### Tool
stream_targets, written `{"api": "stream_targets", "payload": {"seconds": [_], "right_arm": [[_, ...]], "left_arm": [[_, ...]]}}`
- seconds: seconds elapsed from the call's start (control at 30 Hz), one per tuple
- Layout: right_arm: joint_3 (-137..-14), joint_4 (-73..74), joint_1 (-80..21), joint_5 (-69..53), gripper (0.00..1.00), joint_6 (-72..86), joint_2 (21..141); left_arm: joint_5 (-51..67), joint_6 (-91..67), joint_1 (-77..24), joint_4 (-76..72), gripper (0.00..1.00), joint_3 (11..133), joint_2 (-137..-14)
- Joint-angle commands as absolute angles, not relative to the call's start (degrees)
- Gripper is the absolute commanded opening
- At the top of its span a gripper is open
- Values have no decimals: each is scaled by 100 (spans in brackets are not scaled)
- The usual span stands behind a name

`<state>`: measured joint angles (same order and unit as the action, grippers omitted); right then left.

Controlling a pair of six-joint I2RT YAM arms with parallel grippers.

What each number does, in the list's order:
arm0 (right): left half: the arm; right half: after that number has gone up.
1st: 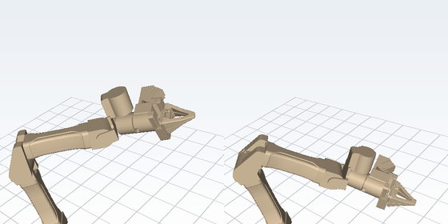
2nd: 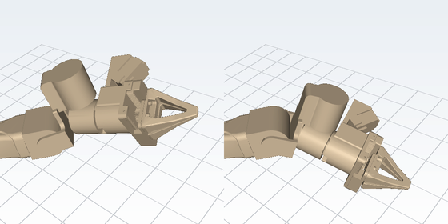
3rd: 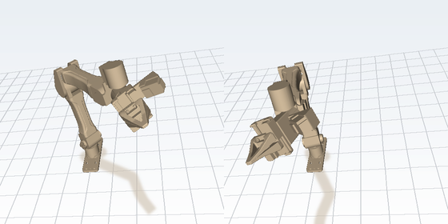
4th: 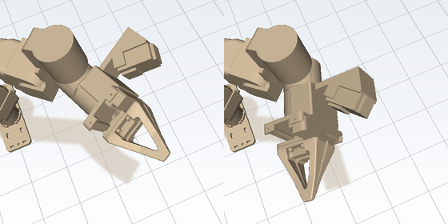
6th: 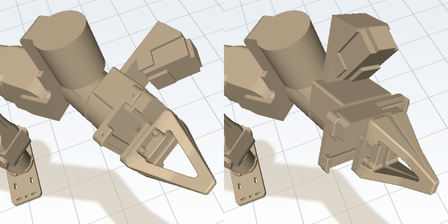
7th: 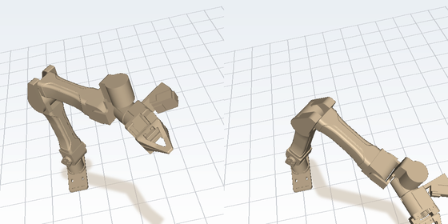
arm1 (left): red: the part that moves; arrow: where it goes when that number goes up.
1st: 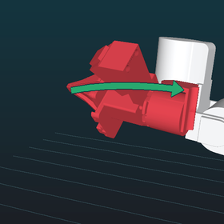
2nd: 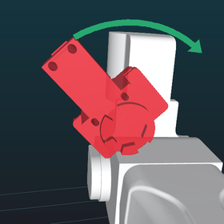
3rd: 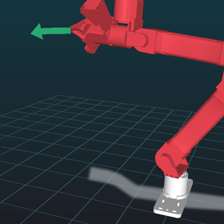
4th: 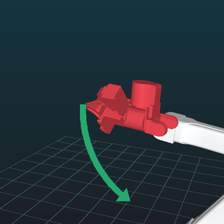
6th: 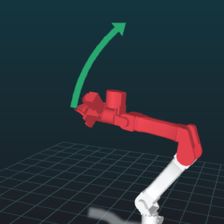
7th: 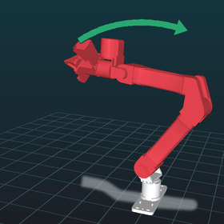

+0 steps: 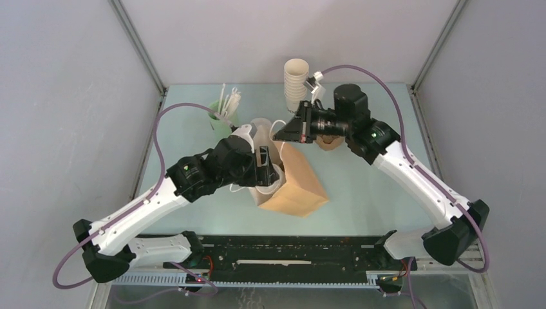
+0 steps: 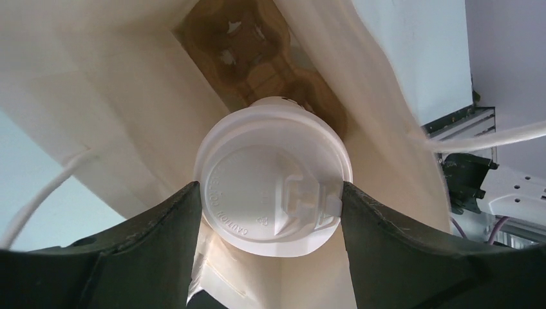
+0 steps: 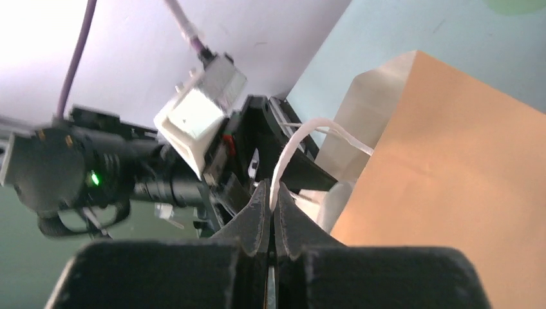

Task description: Pack the takeout coffee

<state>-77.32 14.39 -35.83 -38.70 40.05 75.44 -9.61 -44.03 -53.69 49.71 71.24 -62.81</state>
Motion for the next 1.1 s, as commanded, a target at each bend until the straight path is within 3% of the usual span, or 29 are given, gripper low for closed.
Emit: {"api": "stream_targets", "payload": {"seconds": [0.0,0.17,0.3,0.43,0.63,0.7,0.87,1.07], "right_arm": [[-9175,3482,-4028,-2464,0,3761,8076],[-10510,4882,-4514,-1642,0,3081,8625],[-10922,5208,-4485,-1741,0,2635,8570],[-11277,5711,-4593,-1899,0,1127,8648],[-10795,5453,-4581,-2575,0,-168,8627],[-10260,5043,-4598,-3446,0,-650,8507],[-8818,3545,-4565,-4211,0,-1316,7949],[-9300,3719,-4408,-4123,0,-1959,8183]], "left_arm": [[-780,-4428,-5260,4422,39,6612,-5915],[-641,-4464,-5230,3845,39,5913,-5635],[-492,-4508,-5214,3380,39,5631,-5644],[-371,-4518,-5218,2919,38,5511,-5787],[-553,-4735,-5212,2582,38,5219,-5726],[-665,-4834,-5214,2491,38,5052,-5632],[-676,-4869,-5212,2185,38,4651,-5406],[-705,-4833,-5208,1641,38,4017,-5080]]}}
